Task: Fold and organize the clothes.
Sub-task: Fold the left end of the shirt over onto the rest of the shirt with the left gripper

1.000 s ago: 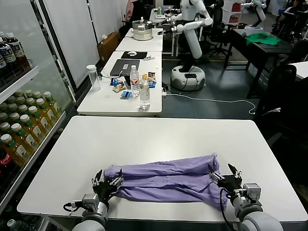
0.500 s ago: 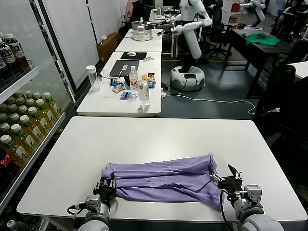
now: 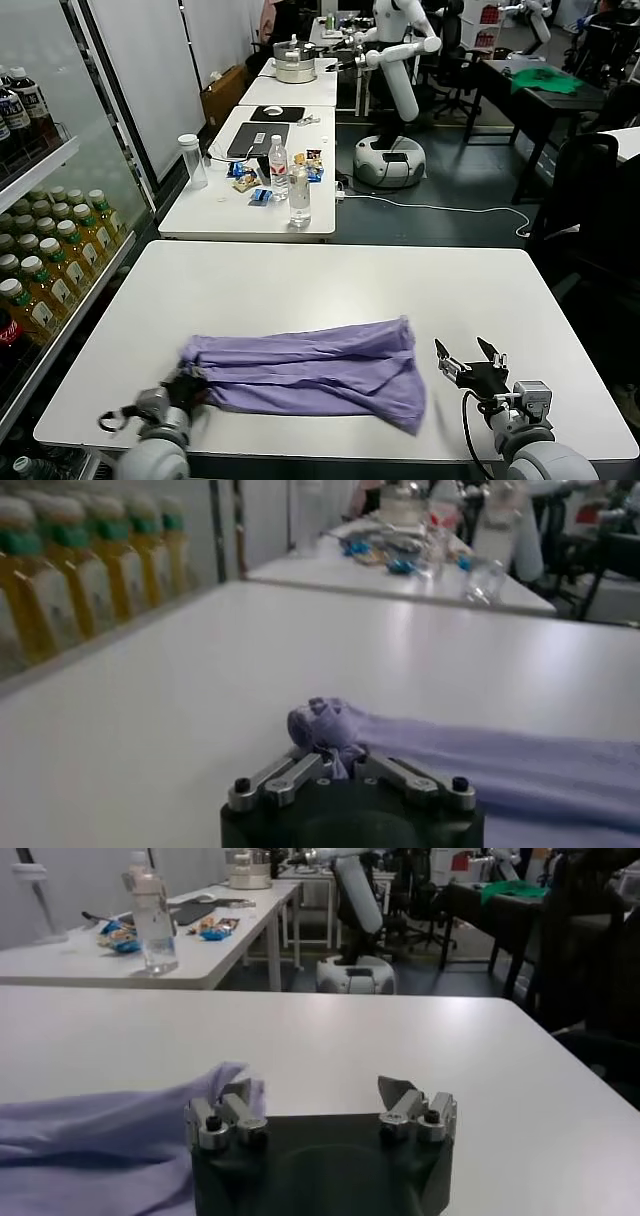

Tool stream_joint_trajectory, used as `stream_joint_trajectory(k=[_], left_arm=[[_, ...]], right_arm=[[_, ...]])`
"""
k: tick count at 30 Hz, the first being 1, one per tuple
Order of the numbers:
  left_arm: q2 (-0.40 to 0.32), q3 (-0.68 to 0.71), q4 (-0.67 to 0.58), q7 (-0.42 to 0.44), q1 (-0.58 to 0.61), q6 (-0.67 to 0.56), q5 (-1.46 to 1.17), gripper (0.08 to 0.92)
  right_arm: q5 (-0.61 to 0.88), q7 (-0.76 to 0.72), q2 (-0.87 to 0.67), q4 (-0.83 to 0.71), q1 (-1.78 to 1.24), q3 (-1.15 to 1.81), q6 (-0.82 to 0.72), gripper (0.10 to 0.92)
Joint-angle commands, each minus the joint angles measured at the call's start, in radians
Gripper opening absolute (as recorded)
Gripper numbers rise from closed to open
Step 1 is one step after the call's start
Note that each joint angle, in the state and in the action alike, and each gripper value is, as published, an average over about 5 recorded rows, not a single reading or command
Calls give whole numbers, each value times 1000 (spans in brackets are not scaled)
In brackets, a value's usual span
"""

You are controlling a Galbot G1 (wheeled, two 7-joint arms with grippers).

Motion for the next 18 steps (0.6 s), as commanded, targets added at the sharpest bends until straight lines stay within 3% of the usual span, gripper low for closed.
stream_joint_trajectory(k=[1, 8, 14, 18], left_arm=[[200, -397, -48, 28, -13, 26, -229, 139], [165, -438, -204, 30, -25, 57, -610, 139], [39, -264, -374, 39, -28, 59, -827, 139], [-30, -118, -376, 57, -68, 71, -830, 139]], right_arm=[[10, -1, -3, -5, 5, 2, 1, 823], [11, -2, -6, -5, 2, 4, 2, 823], [12, -3, -12, -5, -7, 12, 3, 823], [12, -3, -15, -7, -8, 11, 3, 823]])
